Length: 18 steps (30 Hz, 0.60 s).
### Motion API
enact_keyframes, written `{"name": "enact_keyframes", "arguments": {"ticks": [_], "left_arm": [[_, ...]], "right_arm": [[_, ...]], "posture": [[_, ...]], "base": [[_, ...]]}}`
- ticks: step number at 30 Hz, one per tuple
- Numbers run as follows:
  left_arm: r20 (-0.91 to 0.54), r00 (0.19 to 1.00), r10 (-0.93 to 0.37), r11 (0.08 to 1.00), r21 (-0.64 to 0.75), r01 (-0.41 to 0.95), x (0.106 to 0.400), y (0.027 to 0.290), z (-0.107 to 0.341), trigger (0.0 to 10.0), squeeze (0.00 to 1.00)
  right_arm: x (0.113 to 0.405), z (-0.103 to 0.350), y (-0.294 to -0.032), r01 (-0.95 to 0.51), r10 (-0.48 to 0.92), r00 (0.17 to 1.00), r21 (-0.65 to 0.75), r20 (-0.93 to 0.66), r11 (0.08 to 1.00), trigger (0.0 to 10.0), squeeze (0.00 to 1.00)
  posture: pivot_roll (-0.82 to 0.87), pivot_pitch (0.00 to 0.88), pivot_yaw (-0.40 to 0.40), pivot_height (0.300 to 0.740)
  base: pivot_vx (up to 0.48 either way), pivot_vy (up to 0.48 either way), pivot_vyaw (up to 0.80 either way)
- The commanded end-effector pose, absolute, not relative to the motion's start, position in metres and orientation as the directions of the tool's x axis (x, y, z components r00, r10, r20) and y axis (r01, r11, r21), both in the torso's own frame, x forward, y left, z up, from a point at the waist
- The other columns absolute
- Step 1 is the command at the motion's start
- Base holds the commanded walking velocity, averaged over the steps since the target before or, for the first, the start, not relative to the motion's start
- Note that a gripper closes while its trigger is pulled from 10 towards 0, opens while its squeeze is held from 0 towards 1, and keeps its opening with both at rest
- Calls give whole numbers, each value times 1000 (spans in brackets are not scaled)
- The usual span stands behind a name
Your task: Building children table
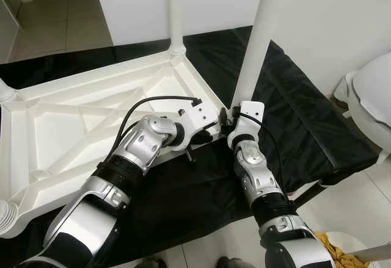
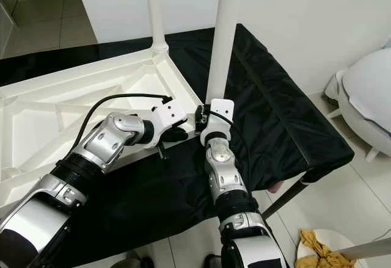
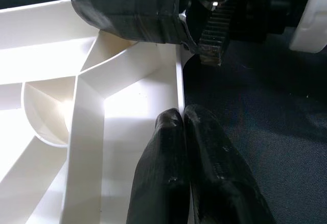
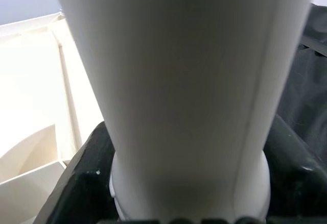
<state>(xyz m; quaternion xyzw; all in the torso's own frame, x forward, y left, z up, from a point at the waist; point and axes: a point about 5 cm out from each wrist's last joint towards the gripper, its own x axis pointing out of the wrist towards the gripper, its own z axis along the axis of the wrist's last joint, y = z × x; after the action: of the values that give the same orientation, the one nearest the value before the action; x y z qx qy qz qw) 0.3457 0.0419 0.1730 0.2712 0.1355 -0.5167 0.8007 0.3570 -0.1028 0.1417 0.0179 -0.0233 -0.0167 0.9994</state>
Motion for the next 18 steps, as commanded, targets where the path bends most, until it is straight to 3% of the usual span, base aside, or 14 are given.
{"name": "enact_keyframes", "arguments": {"ticks": [1,3,4,5,10,17,18], "left_arm": [[-519,370,-771,264,268,926,339,39,168,10000,0],[-519,371,-770,265,268,926,339,39,168,10000,0],[-519,372,-769,266,268,926,339,40,167,10000,0],[-520,372,-769,267,268,926,339,40,167,10000,0],[-519,372,-769,266,268,926,339,39,166,10000,0],[-521,365,-771,260,265,928,338,38,165,10000,0],[-522,364,-772,258,266,929,338,38,165,10000,0]], "right_arm": [[354,126,-116,120,-116,992,91,-49,989,10000,0],[354,126,-118,131,-128,991,81,-48,988,10000,0],[354,126,-120,135,-132,990,80,-47,988,10000,59],[353,126,-121,141,-138,989,81,-44,987,10000,1000],[354,129,-123,102,-100,995,90,-21,991,10000,1000],[357,134,-133,-68,67,997,39,30,997,10000,969],[357,136,-136,-129,129,991,1,38,992,10000,0]], "posture": [[-50,97,54,740],[-49,93,51,740],[-49,93,51,740],[-50,90,50,740],[-49,83,43,740],[-51,75,41,740],[-53,67,41,740]], "base": [[0,0,0],[0,0,0],[0,0,0],[0,0,0],[0,0,0],[0,0,0],[0,0,0]]}}
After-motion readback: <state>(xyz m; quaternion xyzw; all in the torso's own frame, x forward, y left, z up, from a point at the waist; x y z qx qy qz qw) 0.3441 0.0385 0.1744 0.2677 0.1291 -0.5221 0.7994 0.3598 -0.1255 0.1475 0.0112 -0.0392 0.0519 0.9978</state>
